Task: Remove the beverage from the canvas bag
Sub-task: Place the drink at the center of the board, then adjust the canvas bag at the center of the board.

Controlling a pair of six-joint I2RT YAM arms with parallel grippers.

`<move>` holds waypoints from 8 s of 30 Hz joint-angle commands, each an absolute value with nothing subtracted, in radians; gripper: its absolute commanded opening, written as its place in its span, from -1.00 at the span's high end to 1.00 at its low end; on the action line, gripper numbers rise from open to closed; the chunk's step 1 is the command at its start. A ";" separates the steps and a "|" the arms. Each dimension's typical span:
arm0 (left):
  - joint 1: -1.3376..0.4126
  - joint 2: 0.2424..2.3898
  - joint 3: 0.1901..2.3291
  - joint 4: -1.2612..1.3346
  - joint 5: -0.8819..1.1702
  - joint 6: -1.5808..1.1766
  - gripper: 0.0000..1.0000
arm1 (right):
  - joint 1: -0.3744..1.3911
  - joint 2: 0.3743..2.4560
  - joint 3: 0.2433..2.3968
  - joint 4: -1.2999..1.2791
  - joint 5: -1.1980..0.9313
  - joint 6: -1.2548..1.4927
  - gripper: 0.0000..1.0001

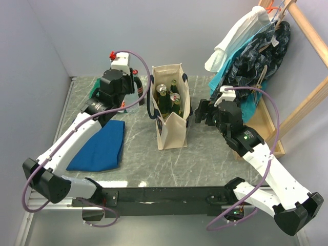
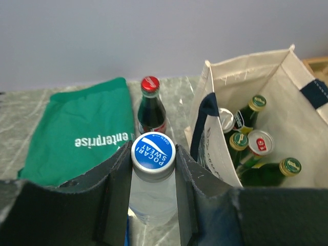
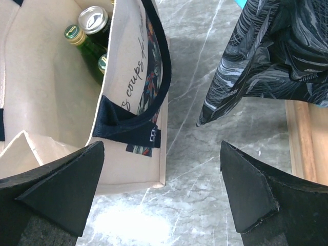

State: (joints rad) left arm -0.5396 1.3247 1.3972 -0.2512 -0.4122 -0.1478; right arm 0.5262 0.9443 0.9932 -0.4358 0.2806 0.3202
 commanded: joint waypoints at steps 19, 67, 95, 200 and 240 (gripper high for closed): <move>-0.462 1.482 1.370 0.166 -0.172 -0.170 0.98 | 0.506 0.940 1.008 -0.423 0.330 0.298 -1.00; -0.460 1.739 1.233 0.695 -0.230 -0.163 0.98 | 0.479 0.983 1.006 -0.419 0.325 0.295 -1.00; -0.517 1.781 1.293 0.588 -0.287 -0.048 -0.48 | 0.469 0.973 0.993 -0.422 0.325 0.290 -1.00; -0.744 1.626 1.454 -0.293 0.166 -0.137 0.82 | 0.469 1.068 1.008 -0.463 -0.137 0.258 -0.16; -0.756 1.471 1.407 -0.382 0.308 -0.049 0.72 | 0.468 1.028 1.106 -0.399 -0.164 0.336 -0.43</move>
